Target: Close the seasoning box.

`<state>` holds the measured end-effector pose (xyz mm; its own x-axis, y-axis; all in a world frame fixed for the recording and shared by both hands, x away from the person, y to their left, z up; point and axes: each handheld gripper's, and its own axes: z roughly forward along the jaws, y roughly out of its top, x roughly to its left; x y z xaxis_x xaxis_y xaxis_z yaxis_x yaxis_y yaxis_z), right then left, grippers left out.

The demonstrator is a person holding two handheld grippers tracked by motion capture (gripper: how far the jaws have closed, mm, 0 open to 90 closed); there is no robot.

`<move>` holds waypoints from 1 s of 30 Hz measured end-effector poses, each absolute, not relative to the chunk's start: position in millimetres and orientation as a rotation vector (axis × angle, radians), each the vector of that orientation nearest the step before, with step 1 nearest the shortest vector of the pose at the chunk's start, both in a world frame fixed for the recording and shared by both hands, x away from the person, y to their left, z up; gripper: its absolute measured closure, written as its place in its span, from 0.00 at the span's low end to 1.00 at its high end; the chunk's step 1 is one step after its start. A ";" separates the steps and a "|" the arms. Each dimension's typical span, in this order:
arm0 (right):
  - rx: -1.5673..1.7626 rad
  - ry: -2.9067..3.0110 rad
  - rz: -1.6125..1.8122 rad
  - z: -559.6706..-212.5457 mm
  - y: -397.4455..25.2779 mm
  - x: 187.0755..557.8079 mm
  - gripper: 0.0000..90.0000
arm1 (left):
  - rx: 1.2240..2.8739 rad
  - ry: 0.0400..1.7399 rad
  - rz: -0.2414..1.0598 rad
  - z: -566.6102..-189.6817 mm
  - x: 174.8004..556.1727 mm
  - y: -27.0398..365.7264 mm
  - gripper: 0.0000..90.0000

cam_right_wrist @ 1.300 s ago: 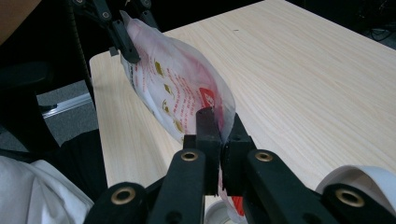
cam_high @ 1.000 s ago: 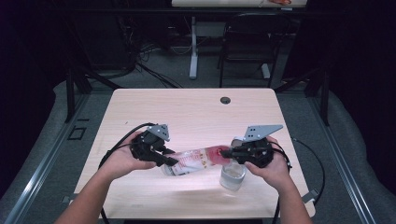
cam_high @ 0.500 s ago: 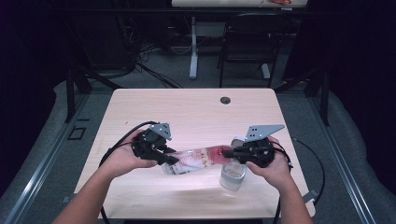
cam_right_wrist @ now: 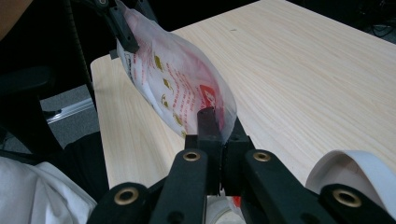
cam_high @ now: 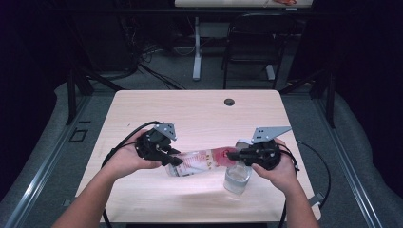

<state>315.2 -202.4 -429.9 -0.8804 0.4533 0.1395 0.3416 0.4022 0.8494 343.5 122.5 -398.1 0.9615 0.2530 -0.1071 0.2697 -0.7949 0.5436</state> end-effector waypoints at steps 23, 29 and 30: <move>0.737 2.541 1.482 -428.6 -207.8 313.3 0.99 | 2.554 0.333 -0.042 -378.7 344.6 113.2 0.83; 0.743 2.537 1.484 -428.7 -210.3 313.4 0.99 | 2.553 0.326 -0.033 -375.1 345.0 110.2 0.84; 0.744 2.538 1.481 -428.9 -210.7 313.5 0.99 | 2.551 0.324 -0.032 -374.6 344.9 109.9 0.85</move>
